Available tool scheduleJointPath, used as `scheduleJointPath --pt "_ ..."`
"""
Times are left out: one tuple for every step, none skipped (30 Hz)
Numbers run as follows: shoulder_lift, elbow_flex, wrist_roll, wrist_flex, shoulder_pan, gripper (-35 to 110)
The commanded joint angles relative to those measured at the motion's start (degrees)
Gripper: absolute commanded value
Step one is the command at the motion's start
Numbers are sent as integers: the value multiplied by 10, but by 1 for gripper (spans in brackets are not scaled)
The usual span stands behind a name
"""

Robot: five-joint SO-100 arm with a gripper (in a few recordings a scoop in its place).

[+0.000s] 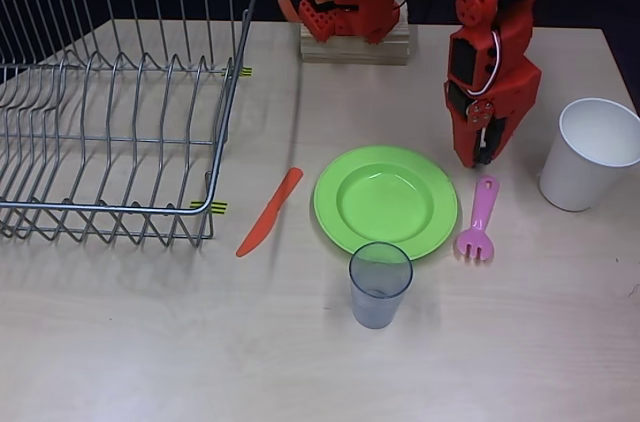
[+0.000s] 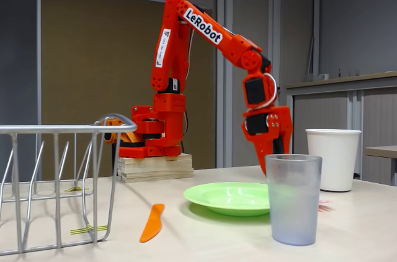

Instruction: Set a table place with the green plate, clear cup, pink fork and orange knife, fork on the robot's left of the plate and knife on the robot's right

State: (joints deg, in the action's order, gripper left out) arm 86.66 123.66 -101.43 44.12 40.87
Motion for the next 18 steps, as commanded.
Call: scheduleJointPath --pt "86 16 57 69 18 0" --pt "107 18 93 94 19 0" --pt "126 21 127 118 21 0" --pt "147 28 154 132 22 0" --pt "168 40 187 140 23 0" --pt "189 54 236 149 22 0" --pt "213 70 293 152 18 0" --pt "236 87 340 155 10 0" --pt "260 102 380 156 -3 0" --pt "287 115 462 156 -18 0" --pt "312 128 579 156 -34 0" --pt "336 142 652 149 -54 0" --pt "355 162 682 134 -70 0" --pt "375 185 731 118 -84 0" --pt "396 210 788 94 -98 0" --pt "421 240 826 73 -110 0" --pt "443 269 851 54 -121 0" --pt "461 292 882 40 -132 0"
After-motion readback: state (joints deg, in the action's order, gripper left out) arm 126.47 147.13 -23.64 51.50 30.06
